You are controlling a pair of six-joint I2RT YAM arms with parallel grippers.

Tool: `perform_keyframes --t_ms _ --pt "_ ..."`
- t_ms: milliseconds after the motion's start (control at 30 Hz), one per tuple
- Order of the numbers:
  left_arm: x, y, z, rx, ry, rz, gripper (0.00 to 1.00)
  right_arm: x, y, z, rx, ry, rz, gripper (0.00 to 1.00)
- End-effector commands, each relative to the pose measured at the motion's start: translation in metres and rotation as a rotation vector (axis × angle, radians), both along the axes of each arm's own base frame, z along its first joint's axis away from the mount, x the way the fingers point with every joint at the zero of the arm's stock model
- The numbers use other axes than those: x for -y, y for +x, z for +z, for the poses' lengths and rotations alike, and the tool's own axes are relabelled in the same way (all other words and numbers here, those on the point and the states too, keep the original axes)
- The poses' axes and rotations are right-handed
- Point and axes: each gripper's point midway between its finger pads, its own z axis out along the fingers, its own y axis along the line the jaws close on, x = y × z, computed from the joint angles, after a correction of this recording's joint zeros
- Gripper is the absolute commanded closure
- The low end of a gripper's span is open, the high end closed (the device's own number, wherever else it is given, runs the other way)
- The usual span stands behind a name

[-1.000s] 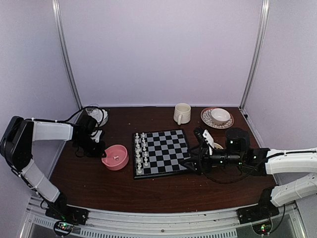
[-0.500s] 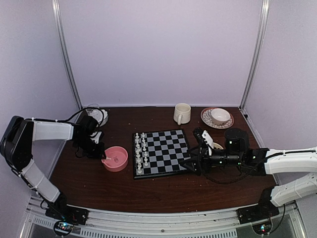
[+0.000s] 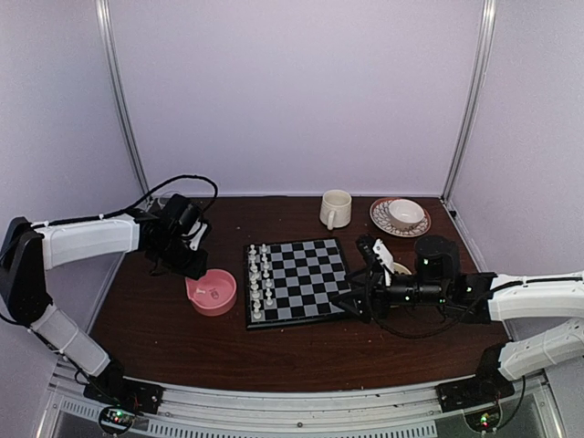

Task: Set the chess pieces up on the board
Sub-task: Adjust the storage box at the center of the board, then pick up the pawn from the storage box.

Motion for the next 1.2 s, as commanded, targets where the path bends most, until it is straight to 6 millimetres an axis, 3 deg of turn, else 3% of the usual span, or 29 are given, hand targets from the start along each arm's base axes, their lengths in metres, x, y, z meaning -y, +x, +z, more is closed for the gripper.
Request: perform_keyframes --t_ms 0,367,600,767,1167 --pt "-0.003 0.004 0.000 0.004 0.083 -0.047 0.68 -0.001 0.000 0.024 0.038 0.050 0.007 0.16" --pt "0.009 -0.004 -0.031 -0.104 0.164 -0.148 0.76 0.001 -0.002 0.030 0.041 0.066 0.006 0.15" --pt "0.002 -0.003 -0.039 -0.110 0.232 -0.132 0.63 0.001 0.000 0.032 0.047 0.068 0.001 0.15" --pt "-0.004 -0.003 -0.046 -0.145 0.261 -0.072 0.62 0.003 0.000 0.032 0.055 0.067 -0.008 0.15" --pt "0.005 -0.012 -0.033 -0.134 0.078 0.134 0.53 0.005 0.001 0.034 0.063 0.067 -0.018 0.14"
